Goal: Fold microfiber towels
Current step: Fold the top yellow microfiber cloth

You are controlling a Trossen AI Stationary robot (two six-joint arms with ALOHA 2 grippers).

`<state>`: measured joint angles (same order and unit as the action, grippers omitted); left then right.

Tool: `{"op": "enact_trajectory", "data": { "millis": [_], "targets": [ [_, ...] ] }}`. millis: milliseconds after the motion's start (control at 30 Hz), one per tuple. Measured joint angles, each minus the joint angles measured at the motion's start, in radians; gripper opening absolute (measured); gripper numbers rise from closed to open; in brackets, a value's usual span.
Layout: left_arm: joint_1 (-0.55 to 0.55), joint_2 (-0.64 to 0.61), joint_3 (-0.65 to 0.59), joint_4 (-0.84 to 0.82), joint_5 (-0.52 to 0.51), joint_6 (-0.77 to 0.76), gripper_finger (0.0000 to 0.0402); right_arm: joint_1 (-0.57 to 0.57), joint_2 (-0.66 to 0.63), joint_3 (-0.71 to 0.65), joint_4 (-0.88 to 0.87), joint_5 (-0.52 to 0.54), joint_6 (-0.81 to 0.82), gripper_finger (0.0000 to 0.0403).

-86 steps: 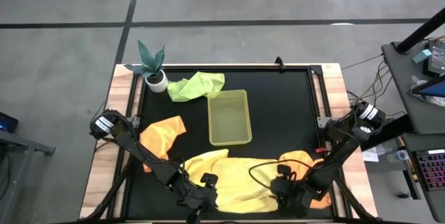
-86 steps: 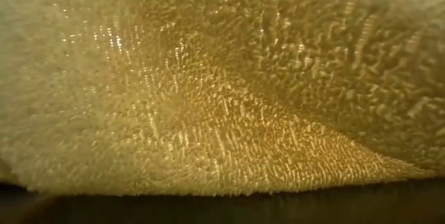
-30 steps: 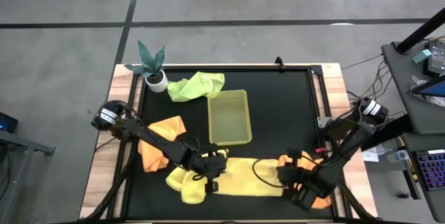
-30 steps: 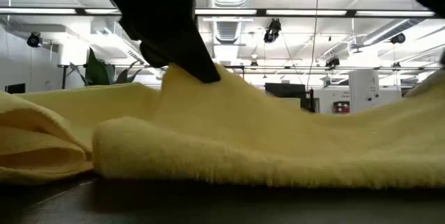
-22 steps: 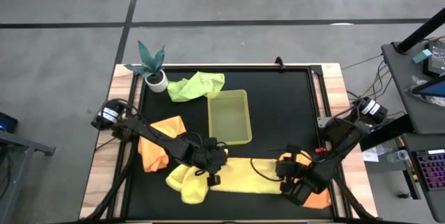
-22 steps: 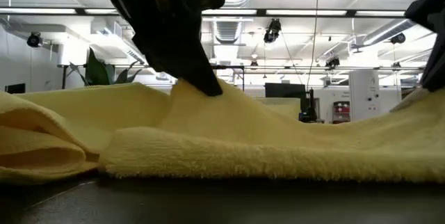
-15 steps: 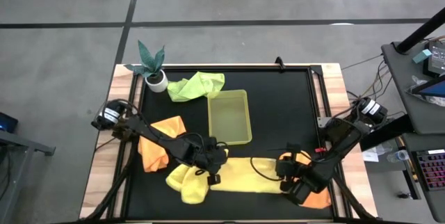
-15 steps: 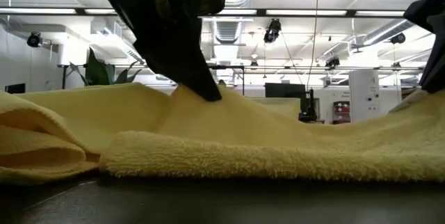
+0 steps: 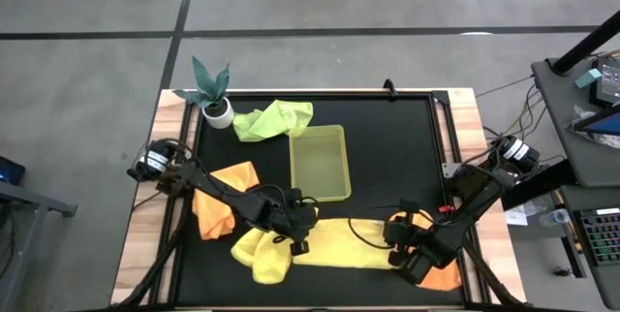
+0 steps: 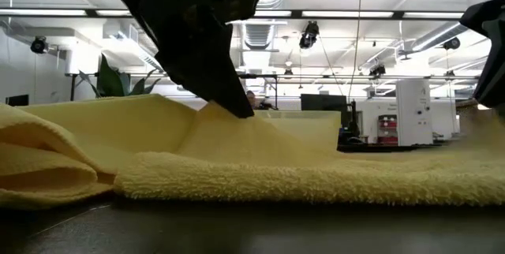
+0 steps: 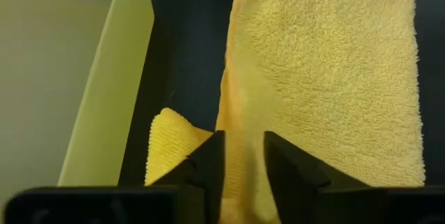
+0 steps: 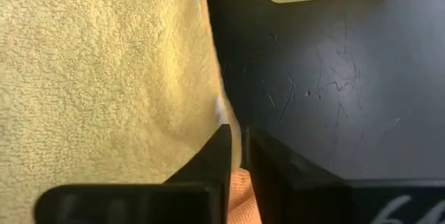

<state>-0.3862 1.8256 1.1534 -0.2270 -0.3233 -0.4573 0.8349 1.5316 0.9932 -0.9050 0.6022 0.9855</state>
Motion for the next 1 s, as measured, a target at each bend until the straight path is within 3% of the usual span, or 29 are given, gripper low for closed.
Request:
{"op": "enact_trajectory", "data": {
  "millis": [167,367,500,733,1000],
  "targets": [
    [0.0,-0.023,0.0,-0.012,0.002,0.0,0.0137,0.0,-0.024,0.0,-0.004,0.0,0.0,0.0079],
    [-0.001,-0.065,0.019,-0.09,0.005,-0.006,0.0142,0.0,-0.095,0.0,0.007,0.021,-0.005,0.0104],
    [-0.01,-0.096,0.03,-0.074,0.004,0.023,0.0141,0.005,-0.139,0.0,0.076,0.08,-0.071,0.0101],
    [-0.075,-0.101,0.032,0.045,0.005,0.103,0.0141,0.005,-0.176,-0.001,0.324,0.045,-0.248,0.0078],
    [-0.122,-0.075,0.019,0.092,-0.027,0.098,0.0141,0.003,-0.088,-0.001,0.428,-0.009,-0.216,0.0075]
  ]
}}
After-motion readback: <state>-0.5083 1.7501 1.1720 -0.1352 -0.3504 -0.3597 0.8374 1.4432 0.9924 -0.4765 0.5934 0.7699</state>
